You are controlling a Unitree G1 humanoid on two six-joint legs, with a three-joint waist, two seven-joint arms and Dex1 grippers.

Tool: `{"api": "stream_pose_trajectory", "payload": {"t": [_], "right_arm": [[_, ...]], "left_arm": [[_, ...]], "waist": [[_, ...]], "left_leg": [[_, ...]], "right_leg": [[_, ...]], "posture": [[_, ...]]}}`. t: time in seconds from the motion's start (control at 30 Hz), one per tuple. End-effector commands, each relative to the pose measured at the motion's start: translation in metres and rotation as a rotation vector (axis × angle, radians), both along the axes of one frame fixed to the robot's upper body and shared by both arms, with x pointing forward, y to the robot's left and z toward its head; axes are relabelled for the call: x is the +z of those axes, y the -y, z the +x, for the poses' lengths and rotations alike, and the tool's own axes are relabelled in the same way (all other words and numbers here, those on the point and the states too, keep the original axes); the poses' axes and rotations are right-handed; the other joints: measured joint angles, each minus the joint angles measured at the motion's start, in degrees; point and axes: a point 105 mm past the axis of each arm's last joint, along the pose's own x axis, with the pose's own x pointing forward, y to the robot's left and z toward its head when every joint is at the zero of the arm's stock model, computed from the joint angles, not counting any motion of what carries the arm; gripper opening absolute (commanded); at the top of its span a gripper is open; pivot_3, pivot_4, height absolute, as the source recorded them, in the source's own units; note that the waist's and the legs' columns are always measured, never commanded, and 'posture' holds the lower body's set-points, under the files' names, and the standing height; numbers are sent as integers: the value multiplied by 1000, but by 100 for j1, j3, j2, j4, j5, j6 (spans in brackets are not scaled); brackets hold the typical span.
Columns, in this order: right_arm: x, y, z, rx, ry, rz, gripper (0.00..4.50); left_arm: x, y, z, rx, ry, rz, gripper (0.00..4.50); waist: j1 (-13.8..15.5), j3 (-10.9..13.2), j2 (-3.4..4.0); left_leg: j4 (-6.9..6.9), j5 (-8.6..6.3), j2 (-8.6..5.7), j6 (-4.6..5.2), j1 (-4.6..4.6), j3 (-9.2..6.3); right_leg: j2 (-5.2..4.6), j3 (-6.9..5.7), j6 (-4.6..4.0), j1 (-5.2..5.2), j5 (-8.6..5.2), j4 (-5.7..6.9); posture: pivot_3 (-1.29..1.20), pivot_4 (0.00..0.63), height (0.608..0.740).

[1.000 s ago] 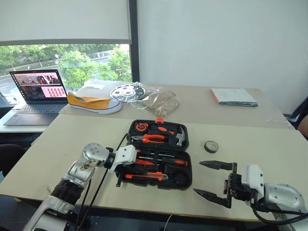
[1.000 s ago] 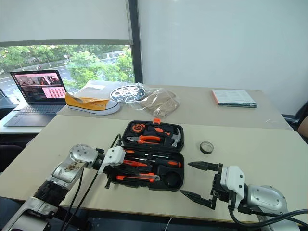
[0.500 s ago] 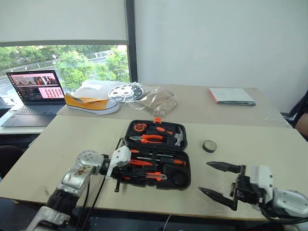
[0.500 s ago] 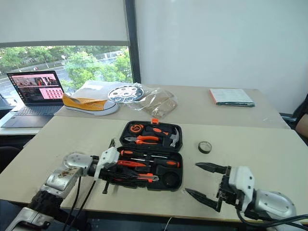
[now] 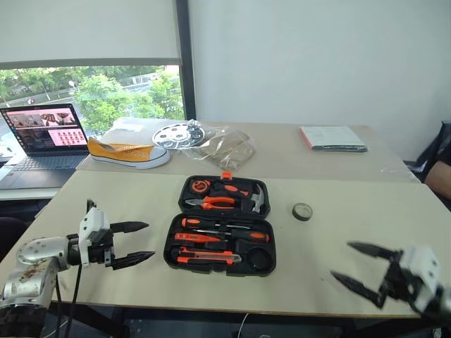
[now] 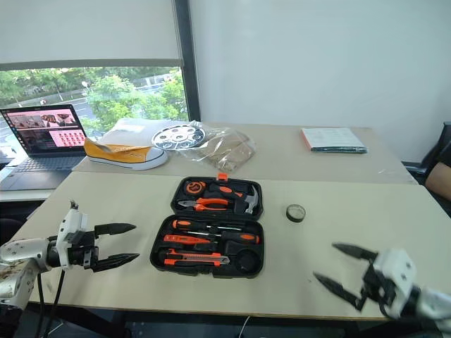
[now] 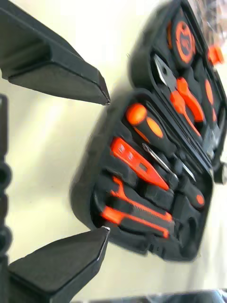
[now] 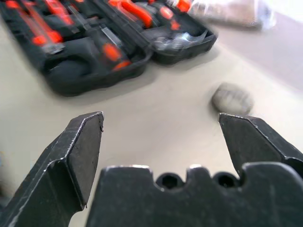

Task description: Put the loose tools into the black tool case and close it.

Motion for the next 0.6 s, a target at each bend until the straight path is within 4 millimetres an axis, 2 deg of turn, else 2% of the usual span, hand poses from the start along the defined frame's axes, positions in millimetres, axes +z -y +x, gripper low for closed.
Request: {"api": "stream_pose_trajectory", "payload": {"t": [0.03,0.23,0.37,0.47,0.6], "right_arm": [[-10,-6,30,-13,-140,-116,4500],[-16,-17,86,-34,-213,-272,4500],[-22,-18,106,-42,-231,-334,4500],[-28,-24,111,-19,-270,-345,3765],[-29,-24,114,-15,-297,-362,2390]], "left_arm": [[11,11,2,-37,46,-25,4475],[15,29,10,-69,94,-35,4475],[14,35,9,-74,97,-39,4475],[13,37,7,-77,94,-39,4500],[14,35,5,-74,98,-31,4500]], "waist": [[20,2,-4],[100,2,-4],[64,2,-4],[56,2,-3],[7,3,-3]], "left_leg": [[0,2,2,-3,2,-3],[1,24,2,-39,-51,-8],[-1,23,-3,-35,-83,2],[-1,23,-1,-34,-112,2],[1,22,1,-34,-120,2]], "right_leg": [[4,-8,-20,1,16,5],[67,-14,-28,-45,24,12],[70,-13,-22,-83,25,9],[72,-32,-18,-99,23,13],[70,-40,-12,-100,22,8]], "posture": [[0,150,740],[0,150,740],[0,150,740],[0,150,740],[0,150,740]]}}
